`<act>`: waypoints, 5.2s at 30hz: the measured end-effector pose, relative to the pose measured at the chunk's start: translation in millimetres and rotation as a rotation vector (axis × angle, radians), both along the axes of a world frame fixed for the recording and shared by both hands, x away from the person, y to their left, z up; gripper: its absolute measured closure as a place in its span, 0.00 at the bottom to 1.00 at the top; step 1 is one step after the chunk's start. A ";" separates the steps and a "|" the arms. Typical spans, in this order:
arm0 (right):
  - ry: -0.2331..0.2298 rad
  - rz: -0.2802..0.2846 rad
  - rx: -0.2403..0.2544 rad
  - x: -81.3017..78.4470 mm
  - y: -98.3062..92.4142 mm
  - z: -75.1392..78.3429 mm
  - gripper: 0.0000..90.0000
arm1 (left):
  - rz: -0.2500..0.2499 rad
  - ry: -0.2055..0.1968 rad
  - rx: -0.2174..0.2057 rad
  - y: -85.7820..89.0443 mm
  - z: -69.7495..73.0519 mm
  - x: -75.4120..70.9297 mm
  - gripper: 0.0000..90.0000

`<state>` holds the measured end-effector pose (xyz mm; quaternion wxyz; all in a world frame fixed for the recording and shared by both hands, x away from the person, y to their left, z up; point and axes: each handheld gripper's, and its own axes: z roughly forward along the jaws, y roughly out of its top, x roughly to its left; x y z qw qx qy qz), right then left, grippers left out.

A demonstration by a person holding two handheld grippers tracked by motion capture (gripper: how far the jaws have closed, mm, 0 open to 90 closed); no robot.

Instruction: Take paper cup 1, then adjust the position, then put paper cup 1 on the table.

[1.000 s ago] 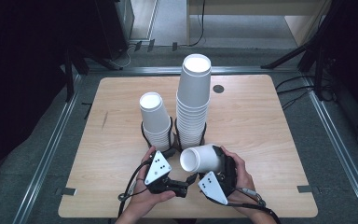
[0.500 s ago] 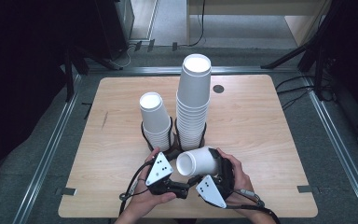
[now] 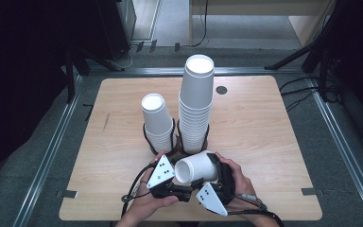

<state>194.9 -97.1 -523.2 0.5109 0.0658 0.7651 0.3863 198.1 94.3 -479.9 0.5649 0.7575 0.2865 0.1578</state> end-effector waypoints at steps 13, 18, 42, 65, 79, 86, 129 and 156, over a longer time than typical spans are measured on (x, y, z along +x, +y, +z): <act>0.012 0.006 -0.005 -0.3 0.6 -2.1 0.11 | -0.014 0.037 -0.021 3.2 -0.4 3.3 0.21; -0.002 -0.008 -0.008 -0.3 2.4 -2.1 0.10 | -0.018 0.046 -0.030 4.4 0.9 4.2 0.22; -0.001 -0.026 0.003 -1.1 -4.8 4.3 0.02 | -0.044 0.062 -0.079 12.5 4.6 9.3 0.24; 0.071 -0.167 0.076 -5.7 -43.6 14.0 0.00 | -0.029 0.015 -0.132 3.8 12.8 18.4 0.24; 0.261 -0.236 0.335 -17.8 -64.0 24.8 0.01 | 0.003 -0.030 -0.179 -4.5 15.2 20.4 0.24; 0.435 -0.241 0.599 -16.0 -72.0 35.9 0.06 | 0.009 -0.054 -0.199 -7.8 15.4 20.0 0.24; 1.158 -0.239 1.491 -2.1 -78.8 44.0 0.00 | 0.075 -0.097 -0.208 -29.3 -1.0 15.3 0.24; 1.329 -0.321 1.795 14.5 -59.1 44.2 0.00 | 0.101 -0.111 -0.207 -30.9 -3.3 13.3 0.24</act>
